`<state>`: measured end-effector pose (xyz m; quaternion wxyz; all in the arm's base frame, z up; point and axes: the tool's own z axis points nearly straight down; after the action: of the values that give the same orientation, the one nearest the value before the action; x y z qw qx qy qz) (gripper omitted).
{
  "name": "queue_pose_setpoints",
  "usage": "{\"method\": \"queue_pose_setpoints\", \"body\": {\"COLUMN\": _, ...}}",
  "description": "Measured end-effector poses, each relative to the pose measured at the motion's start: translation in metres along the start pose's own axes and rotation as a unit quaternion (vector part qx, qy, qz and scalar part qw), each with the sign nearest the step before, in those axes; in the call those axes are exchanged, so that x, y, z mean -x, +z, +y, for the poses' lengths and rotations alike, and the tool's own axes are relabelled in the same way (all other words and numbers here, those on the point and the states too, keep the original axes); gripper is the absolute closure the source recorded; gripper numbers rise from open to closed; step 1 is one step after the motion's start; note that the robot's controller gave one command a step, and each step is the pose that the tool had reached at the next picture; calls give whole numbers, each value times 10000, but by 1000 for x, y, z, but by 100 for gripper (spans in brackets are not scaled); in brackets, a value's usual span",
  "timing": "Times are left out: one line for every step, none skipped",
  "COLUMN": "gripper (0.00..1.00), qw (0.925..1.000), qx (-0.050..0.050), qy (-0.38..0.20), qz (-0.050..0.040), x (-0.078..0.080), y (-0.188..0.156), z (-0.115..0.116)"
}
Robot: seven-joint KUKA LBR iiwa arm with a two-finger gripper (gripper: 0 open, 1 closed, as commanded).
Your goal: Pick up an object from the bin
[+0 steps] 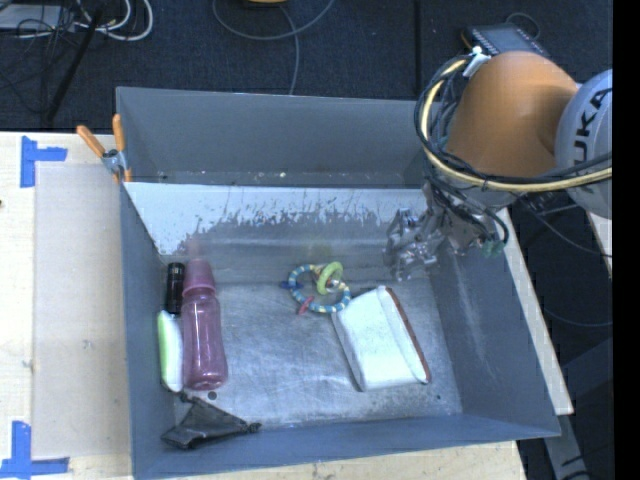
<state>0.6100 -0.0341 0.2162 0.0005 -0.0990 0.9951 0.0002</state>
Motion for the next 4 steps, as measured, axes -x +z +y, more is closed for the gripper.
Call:
{"method": "queue_pose_setpoints", "body": {"gripper": 100, "qw": 9976, "qx": -11, "qy": -698, "qz": -25, "x": -2, "y": 16, "z": 51}}
{"method": "queue_pose_setpoints", "body": {"gripper": 100, "qw": 9985, "qx": 30, "qy": -540, "qz": 4, "x": 5, "y": 41, "z": 65}}
{"method": "queue_pose_setpoints", "body": {"gripper": 100, "qw": 9964, "qx": 5, "qy": -850, "qz": 4, "x": -13, "y": 38, "z": -1}}
{"method": "queue_pose_setpoints", "body": {"gripper": 100, "qw": 9931, "qx": -1, "qy": -1172, "qz": 10, "x": -52, "y": 25, "z": -35}}
